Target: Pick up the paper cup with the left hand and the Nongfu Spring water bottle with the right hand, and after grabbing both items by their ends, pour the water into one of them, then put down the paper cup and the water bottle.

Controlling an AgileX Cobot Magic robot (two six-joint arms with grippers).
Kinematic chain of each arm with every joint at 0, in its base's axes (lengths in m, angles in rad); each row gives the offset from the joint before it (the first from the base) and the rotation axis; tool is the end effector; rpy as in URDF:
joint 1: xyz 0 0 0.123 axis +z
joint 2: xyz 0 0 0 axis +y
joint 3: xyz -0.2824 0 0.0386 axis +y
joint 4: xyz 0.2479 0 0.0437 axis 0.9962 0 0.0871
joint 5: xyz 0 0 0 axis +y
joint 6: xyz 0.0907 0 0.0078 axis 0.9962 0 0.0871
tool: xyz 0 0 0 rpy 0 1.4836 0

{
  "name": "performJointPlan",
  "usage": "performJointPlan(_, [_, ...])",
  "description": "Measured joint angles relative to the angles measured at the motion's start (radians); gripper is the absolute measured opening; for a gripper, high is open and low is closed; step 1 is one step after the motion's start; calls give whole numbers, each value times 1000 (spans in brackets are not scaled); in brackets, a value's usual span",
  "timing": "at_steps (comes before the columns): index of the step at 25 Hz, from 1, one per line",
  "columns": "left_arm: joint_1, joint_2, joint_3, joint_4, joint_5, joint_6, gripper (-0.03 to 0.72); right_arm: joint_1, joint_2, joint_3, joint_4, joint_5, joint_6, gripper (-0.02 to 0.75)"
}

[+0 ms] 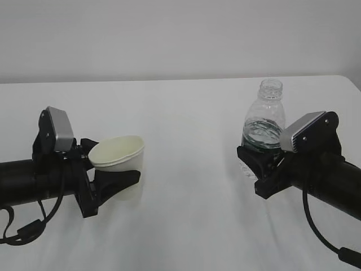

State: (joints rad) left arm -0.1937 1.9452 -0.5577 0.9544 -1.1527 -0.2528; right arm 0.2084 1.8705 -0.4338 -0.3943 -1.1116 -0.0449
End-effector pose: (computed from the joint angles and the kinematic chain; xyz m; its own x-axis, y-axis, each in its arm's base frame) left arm 0.2652 -0.1212 0.1130 -0.1420 0.2074 -0.9679 0.8752 0.4832 -0.0248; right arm 0.2665 0.0884 0.1186 -0.1377 -0.2453 -0.9596 -0.5645 0.8156 -0.1275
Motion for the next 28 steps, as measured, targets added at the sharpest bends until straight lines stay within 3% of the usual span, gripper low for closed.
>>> performJointPlan(20, [-181, 0, 0, -67, 0, 19, 471, 0, 0, 0, -51, 0, -2, 438])
performJointPlan(28, [-217, 0, 0, -91, 0, 43, 471, 0, 0, 0, -82, 0, -2, 438])
